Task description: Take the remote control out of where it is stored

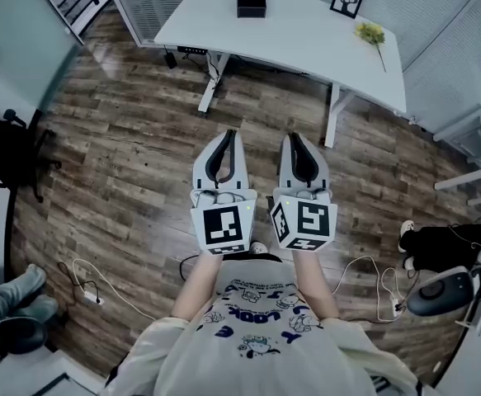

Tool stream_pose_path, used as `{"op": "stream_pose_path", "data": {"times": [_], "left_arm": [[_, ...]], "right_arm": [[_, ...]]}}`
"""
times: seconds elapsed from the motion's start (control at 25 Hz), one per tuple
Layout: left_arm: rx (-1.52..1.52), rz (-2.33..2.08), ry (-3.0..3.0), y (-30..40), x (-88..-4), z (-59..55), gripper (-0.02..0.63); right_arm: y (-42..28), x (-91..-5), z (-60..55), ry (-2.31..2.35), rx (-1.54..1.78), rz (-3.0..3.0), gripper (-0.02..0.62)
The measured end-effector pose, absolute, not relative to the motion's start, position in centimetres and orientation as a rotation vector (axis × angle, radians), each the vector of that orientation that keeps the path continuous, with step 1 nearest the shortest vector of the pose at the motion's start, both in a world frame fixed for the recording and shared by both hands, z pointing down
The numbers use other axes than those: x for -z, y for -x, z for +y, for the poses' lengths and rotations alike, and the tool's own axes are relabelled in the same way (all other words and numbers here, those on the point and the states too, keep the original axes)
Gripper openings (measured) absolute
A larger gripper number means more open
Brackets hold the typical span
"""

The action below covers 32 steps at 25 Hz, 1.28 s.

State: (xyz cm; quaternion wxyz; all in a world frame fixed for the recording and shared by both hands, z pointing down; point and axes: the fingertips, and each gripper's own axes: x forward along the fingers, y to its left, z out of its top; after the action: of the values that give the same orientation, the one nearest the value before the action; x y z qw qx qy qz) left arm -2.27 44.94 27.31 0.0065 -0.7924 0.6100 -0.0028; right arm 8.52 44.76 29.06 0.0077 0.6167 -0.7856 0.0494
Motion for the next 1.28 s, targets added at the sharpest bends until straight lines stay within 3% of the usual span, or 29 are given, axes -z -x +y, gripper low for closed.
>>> {"op": "stream_pose_path", "data": {"times": [0.64, 1.28], "left_arm": [[0.024, 1.886, 2.505, 6.1, -28.2, 40.4, 0.023], [0.065, 1.916, 2.522, 5.6, -29.8, 33.6, 0.023]], "right_arm": [[-4.8, -29.5, 40.7, -1.946, -0.137, -2.439, 0.049], [-5.9, -31.2, 34.0, -1.944, -0.187, -2.422, 0.049]]}}
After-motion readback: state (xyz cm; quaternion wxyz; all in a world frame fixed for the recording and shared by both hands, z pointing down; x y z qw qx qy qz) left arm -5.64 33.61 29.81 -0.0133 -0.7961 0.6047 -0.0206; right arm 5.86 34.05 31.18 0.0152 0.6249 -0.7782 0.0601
